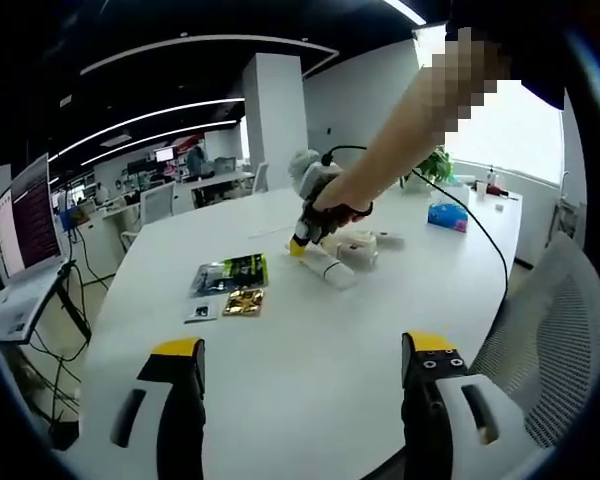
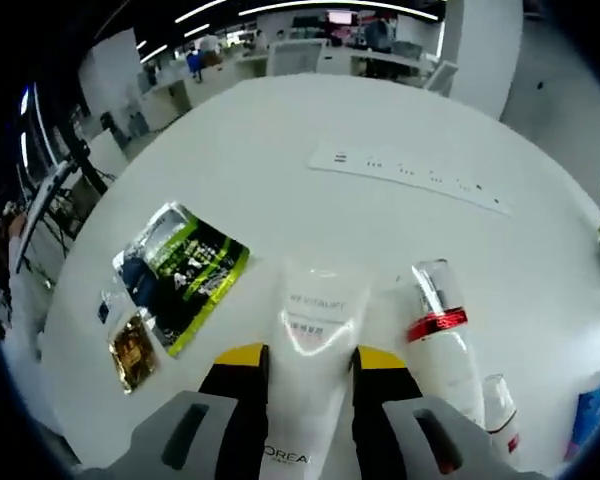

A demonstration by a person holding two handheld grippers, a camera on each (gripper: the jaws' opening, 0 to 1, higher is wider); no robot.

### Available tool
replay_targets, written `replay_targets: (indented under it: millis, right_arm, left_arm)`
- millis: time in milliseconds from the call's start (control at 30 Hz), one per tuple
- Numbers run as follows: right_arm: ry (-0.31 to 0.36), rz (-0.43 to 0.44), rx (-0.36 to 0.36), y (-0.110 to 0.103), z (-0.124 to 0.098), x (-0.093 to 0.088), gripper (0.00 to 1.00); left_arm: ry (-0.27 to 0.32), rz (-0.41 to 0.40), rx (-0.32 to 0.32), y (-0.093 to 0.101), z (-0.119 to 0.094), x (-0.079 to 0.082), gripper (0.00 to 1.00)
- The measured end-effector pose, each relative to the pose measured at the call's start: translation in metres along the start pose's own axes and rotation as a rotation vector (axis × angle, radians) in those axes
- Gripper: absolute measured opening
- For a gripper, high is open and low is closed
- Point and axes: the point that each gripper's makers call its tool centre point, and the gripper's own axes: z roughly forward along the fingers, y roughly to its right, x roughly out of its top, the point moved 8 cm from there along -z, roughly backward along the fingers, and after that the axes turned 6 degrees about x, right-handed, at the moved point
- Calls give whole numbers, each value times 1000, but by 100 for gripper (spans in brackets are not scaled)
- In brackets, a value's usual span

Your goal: Arrange the skincare products in the storage area until every visible bottle or jar stands upright without overlapping.

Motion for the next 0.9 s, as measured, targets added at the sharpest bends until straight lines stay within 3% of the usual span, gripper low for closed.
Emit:
replay_targets:
  millis: [133,200,300,533,900]
  right_arm:
    - [73,10,22,-9,-26,-9,24]
    - [112,7,37,-9,-22,-9,24]
    - [175,-46,93,-14,-35,-8,24]
    - [219,-92,96,-15,-42,-6,24]
    - [357,-169,152,-27,-71,-15,24]
  left_arm:
    - [-1,5,-2,0,0,0,73]
    - [-4,11,-6,1,0,0,73]
    - [-5,19,-4,1,0,0,74]
    - [-12,18,1,1,0,-1,74]
    - [-44,66,-20,7,1,-3,73]
